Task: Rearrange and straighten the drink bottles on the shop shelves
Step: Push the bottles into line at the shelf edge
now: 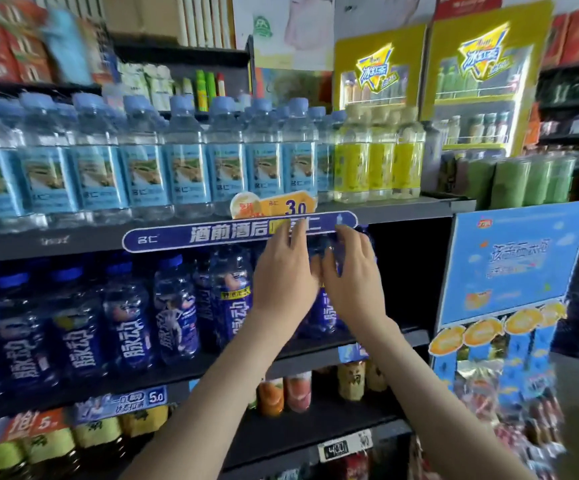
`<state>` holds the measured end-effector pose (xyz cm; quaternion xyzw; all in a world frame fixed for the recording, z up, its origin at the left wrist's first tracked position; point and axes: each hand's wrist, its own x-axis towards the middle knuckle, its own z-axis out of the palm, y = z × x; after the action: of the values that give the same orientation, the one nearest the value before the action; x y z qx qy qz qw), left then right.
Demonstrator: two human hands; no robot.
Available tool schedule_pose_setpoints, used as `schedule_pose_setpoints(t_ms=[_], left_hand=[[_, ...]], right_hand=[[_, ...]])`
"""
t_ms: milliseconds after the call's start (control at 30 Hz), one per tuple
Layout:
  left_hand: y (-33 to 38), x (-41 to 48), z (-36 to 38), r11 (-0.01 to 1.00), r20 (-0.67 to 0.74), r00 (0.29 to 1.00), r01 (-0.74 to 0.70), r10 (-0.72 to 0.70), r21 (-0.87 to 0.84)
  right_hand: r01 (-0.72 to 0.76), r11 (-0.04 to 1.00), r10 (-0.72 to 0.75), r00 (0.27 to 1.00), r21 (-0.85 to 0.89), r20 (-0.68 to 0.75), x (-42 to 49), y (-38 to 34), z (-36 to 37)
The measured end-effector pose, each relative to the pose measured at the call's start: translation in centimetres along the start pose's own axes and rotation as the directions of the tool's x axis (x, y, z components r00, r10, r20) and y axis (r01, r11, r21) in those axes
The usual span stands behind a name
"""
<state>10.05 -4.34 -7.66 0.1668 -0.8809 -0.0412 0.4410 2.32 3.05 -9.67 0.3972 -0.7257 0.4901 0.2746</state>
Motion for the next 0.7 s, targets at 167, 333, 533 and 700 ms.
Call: schedule_pose_setpoints(t_ms=[167,333,533,700], left_hand=[[1.6,5.2,1.1,0.974,-0.153,0.988,0.013,0.023,0.228],[0.4,8.8,1.5,0.926,-0.266,0.963,0.054,0.051,0.373],[-1.2,12.5,1.1,0.855,-0.069,0.992,-0.057,0.108,0.516],[-1.6,13.3,1.1,0.834,0.026,0.998,-0.059,0.054,0.549]], right_hand=[[0.145,0.988,-0.145,0.989,-0.058,0.008,6.2,3.8,-3.0],[0.106,0.989,-0.103,0.994,-0.105,0.038,11.4,5.4,-2.3],[0.023,0.975,0.007,0.991,-0.221,0.132,14.8,6.3,-0.8],[0.015,0.973,0.025,0.985,-0.228,0.173,15.6,6.2,0.0]])
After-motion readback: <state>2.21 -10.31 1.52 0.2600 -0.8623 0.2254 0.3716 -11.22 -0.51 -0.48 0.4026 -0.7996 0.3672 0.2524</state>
